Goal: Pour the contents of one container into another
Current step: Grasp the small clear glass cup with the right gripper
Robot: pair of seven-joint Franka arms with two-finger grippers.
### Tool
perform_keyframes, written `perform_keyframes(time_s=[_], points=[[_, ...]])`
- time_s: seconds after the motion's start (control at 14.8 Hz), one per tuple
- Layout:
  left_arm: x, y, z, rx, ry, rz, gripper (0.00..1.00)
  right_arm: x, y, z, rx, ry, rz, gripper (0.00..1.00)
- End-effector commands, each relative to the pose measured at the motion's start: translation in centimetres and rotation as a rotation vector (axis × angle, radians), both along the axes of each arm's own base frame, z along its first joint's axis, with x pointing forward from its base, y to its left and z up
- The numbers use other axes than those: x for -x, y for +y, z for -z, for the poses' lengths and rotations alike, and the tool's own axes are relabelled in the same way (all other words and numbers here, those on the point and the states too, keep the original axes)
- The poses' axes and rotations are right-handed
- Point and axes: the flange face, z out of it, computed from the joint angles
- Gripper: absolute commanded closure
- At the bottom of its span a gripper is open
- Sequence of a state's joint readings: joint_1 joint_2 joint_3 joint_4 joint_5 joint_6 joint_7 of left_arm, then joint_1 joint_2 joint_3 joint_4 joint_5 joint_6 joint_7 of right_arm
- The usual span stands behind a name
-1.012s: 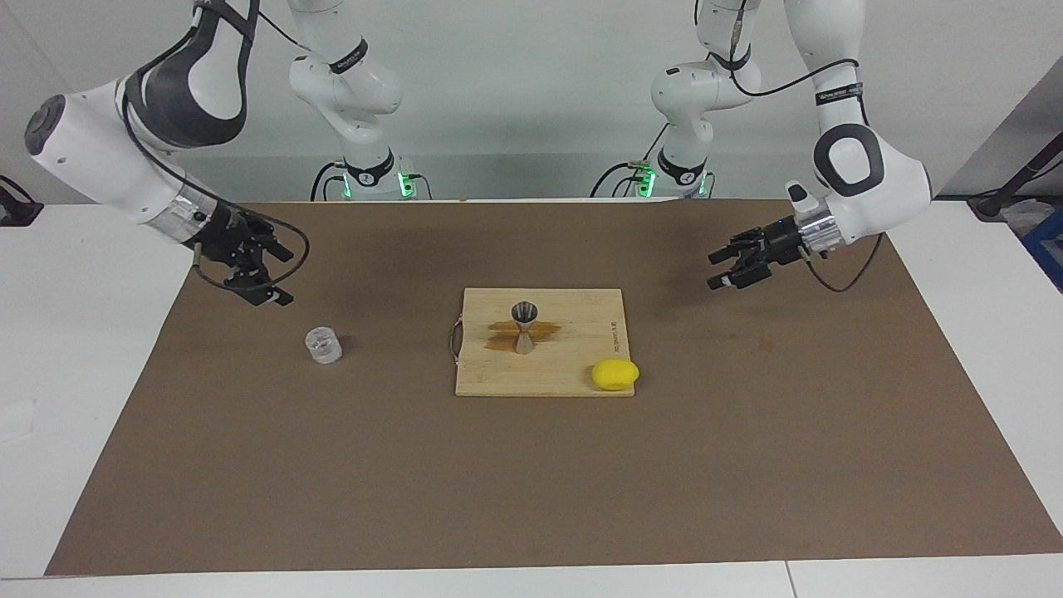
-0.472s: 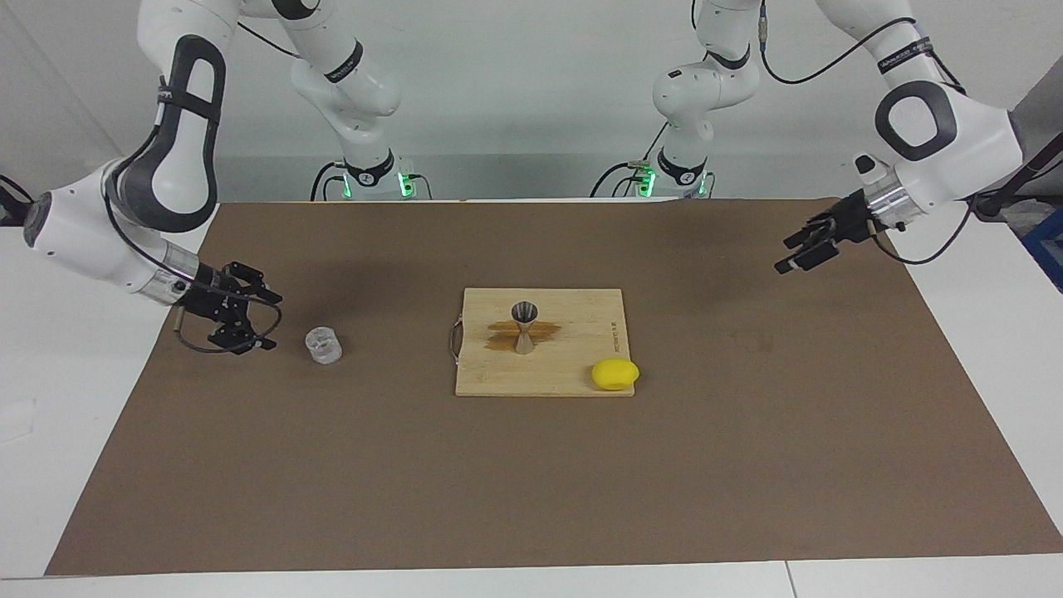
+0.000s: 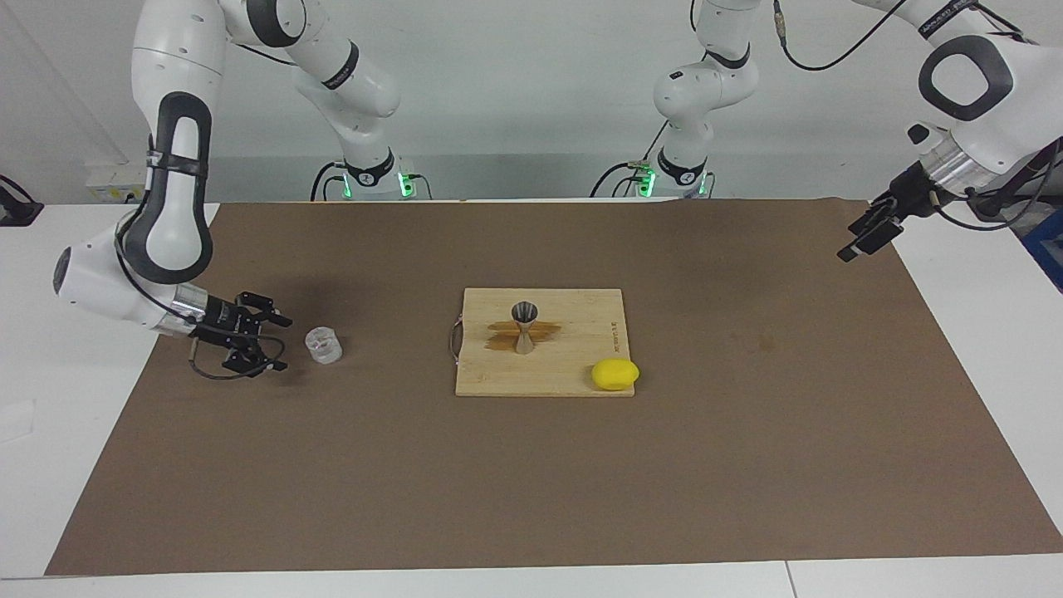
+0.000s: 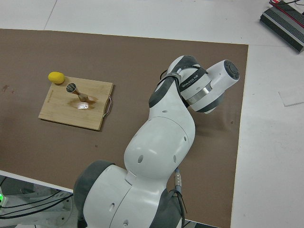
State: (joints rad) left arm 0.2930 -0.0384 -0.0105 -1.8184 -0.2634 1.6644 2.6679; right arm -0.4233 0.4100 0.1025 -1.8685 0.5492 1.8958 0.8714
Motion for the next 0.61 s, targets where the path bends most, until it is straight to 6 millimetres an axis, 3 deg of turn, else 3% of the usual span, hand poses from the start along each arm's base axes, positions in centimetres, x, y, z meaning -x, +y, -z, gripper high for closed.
perform_keyframes(time_s=[0.0,0.13,0.27,0.54], points=[[-0.1,-0.5,-2.3,-0.064,0.001,-0.012,0.00,0.4,0.9,-0.1,-0.029,-0.020,0.007,0.01],[-0.6,-0.4,-4.7,-0.102,-0.046,-0.010,0.00,0.0,2.6,0.0,-0.035,-0.019,-0.014,0.03],[-1.2,0.0,-6.4,-0.141,-0.088,-0.020,0.00,0.8,3.2,1.4,-0.060,-0.012,0.022,0.03],[-1.0,0.1,-7.5,-0.148,-0.093,-0.125,0.00,0.9,4.5,1.8,-0.071,-0.028,0.007,0.04]])
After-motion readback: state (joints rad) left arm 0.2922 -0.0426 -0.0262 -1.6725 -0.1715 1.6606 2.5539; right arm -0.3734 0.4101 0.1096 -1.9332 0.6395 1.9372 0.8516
